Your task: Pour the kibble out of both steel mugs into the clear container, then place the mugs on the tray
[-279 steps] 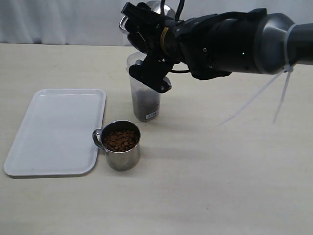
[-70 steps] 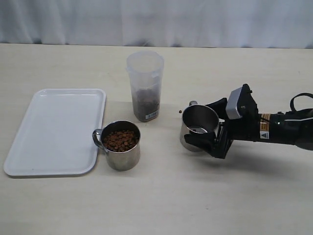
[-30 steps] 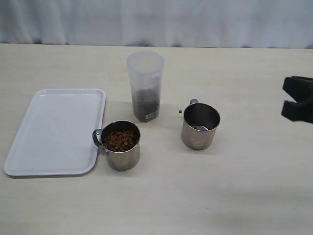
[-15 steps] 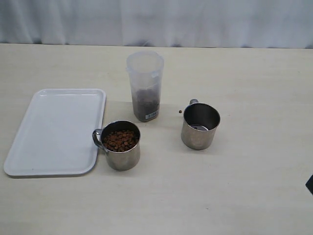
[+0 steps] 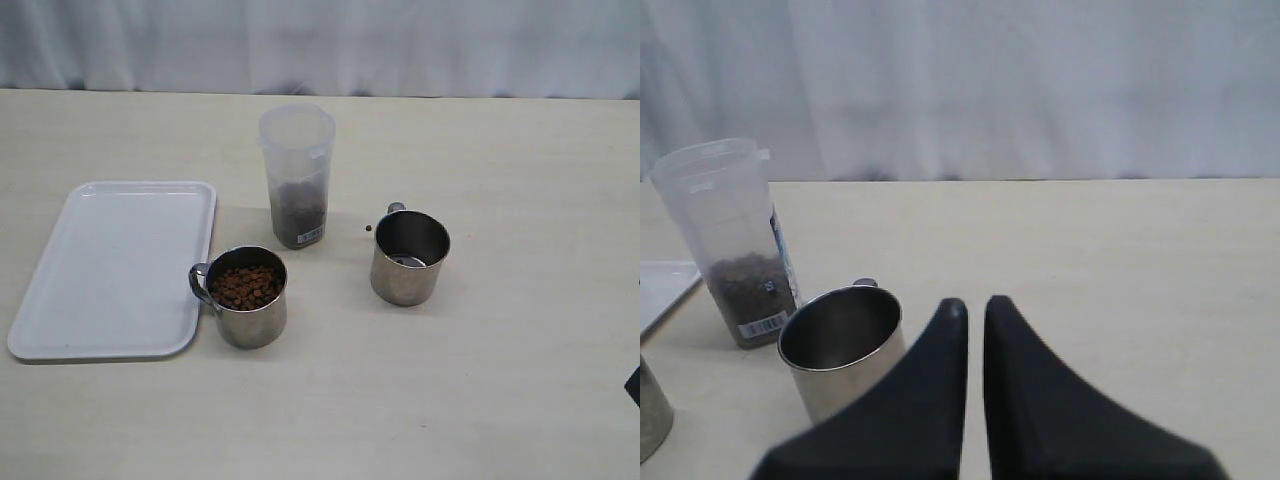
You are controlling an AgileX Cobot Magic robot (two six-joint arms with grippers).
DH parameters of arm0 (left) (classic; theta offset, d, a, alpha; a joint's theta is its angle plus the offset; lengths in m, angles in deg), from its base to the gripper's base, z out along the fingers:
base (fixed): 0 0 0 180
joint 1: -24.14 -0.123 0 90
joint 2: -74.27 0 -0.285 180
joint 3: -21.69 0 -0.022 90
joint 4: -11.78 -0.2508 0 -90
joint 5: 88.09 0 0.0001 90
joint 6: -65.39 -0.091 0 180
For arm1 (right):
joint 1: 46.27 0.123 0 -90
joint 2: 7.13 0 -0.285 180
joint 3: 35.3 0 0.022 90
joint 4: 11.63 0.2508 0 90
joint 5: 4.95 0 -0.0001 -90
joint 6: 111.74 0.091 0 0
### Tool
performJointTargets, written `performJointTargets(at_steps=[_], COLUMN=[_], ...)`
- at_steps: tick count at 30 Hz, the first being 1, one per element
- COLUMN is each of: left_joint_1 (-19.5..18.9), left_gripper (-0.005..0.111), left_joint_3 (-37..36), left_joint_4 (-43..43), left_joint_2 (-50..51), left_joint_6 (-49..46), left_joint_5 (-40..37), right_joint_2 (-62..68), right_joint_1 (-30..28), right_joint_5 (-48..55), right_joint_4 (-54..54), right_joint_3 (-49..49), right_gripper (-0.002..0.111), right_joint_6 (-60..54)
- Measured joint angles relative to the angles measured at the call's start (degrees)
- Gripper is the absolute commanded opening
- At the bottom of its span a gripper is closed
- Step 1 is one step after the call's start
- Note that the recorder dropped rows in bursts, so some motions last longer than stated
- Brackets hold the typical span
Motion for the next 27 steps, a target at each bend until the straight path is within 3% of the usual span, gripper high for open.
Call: performJointTargets(at_steps=[15,27], left_joint_1=[0.0,0.0], left_gripper=[0.0,0.0], left_joint_3=[0.0,0.0], left_joint_4=[0.0,0.0], left_joint_2=[0.0,0.0], left_joint_6=[0.0,0.0], left_joint_5=[0.0,0.0], right_joint_2=[0.0,0.0], right_joint_1=[0.0,0.0], right_joint_5=[0.1,10.8], right_joint_4=[1.7,67.0], right_joint_3=[0.0,0.0], right_gripper=[0.005,0.005], right_joint_6=[0.2,-60.1])
